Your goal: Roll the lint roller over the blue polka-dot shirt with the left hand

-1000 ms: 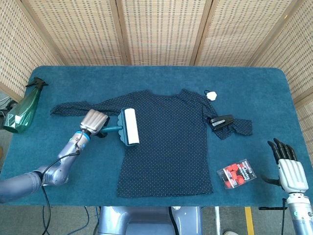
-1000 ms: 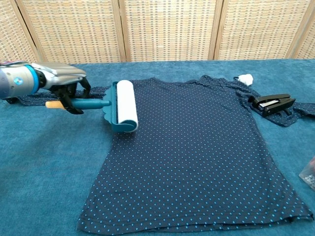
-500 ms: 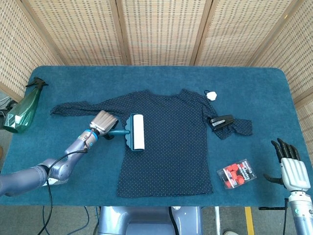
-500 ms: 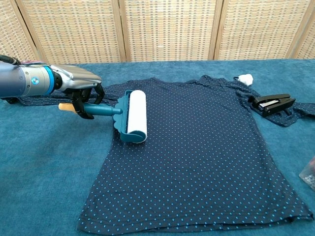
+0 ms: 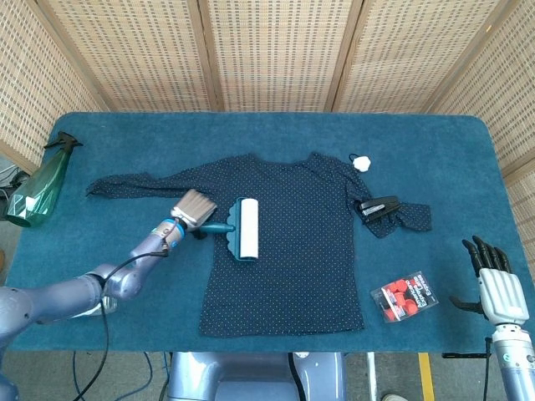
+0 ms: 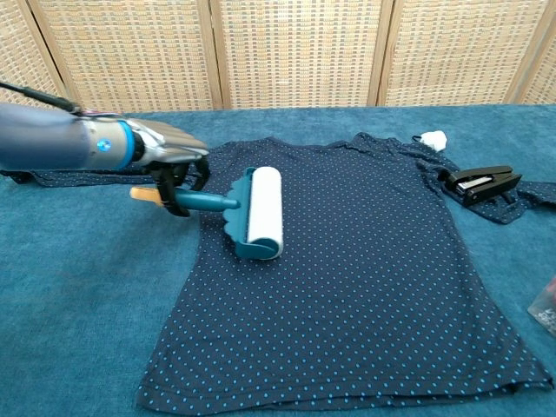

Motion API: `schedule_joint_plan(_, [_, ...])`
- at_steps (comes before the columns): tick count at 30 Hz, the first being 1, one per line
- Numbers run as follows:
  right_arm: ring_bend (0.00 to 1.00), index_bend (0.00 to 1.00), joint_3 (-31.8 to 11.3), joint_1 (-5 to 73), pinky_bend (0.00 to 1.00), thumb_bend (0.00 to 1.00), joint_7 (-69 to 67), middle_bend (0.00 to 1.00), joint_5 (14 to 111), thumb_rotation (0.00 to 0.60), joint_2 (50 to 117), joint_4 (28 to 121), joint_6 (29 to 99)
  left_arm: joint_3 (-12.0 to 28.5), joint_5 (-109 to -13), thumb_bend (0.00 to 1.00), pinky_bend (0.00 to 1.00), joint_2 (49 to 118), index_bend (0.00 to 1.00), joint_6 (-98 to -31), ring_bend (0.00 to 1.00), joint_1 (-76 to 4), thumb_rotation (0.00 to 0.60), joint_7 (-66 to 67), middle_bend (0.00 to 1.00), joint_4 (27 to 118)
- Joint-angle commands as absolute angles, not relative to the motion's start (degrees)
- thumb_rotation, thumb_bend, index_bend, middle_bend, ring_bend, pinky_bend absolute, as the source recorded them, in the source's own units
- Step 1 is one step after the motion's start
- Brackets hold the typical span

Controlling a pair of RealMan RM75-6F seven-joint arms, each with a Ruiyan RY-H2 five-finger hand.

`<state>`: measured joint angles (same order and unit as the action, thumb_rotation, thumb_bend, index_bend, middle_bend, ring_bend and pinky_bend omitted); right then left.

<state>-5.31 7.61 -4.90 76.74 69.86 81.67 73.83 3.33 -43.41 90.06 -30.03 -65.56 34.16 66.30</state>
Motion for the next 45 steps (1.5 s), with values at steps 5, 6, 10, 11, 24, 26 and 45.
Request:
schedule_joint_plan(5, [0.0, 0.0, -5.41, 7.63, 0.0, 0.1, -6.29, 0.0, 76.74, 0.6, 69.56, 81.38, 73.54, 2.18, -31.64, 0.36, 0.72, 95.58, 0.85, -32.43, 0.81, -73.55, 0.6, 41.42, 0.95, 65.1])
schedule_joint_plan(6, [0.0, 0.0, -5.41, 7.62, 0.0, 0.1, -6.38, 0.0, 76.75, 0.6, 69.55, 81.35, 73.53, 2.03, -30.52, 0.36, 0.72, 95.95, 0.85, -32.73, 0.81, -74.2, 0.6, 42.1, 0.95, 65.09])
schedule_joint_plan(10, [0.0, 0.0, -5.38, 7.65, 0.0, 0.1, -6.74, 0.0, 76.73, 0.6, 69.52, 81.27, 73.3, 1.42, -24.97, 0.36, 0.72, 97.57, 0.85, -34.36, 0.81, -77.41, 0.6, 45.36, 0.95, 65.41])
schedule_joint_plan(11, [0.0, 0.0, -5.37, 7.66, 0.0, 0.1, -6.77, 0.0, 76.72, 0.6, 69.52, 81.24, 73.25, 1.38, -24.02, 0.36, 0.72, 97.81, 0.85, -34.62, 0.81, -77.99, 0.6, 45.89, 0.95, 65.5])
schedule_joint_plan(24, [0.0, 0.0, -5.41, 7.49, 0.0, 0.1, -7.07, 0.0, 76.91, 0.6, 69.25, 81.53, 73.63, -1.16, -14.07, 0.36, 0.72, 97.61, 0.85, -38.94, 0.81, -82.73, 0.6, 51.19, 0.95, 70.14])
schedule_joint_plan(26, [0.0, 0.0, -5.35, 7.49, 0.0, 0.1, -6.9, 0.0, 77.03, 0.6, 69.25, 81.7, 73.71, -1.89, -14.07, 0.36, 0.72, 96.8, 0.85, -39.39, 0.81, -82.28, 0.6, 51.12, 0.95, 70.97])
schedule_joint_plan(45, [0.0, 0.0, -4.29, 7.59, 0.0, 0.1, -4.12, 0.0, 78.77, 0.6, 69.76, 83.17, 74.31, -9.92, -20.91, 0.36, 0.72, 87.38, 0.85, -40.32, 0.81, -72.33, 0.6, 45.24, 0.95, 74.38])
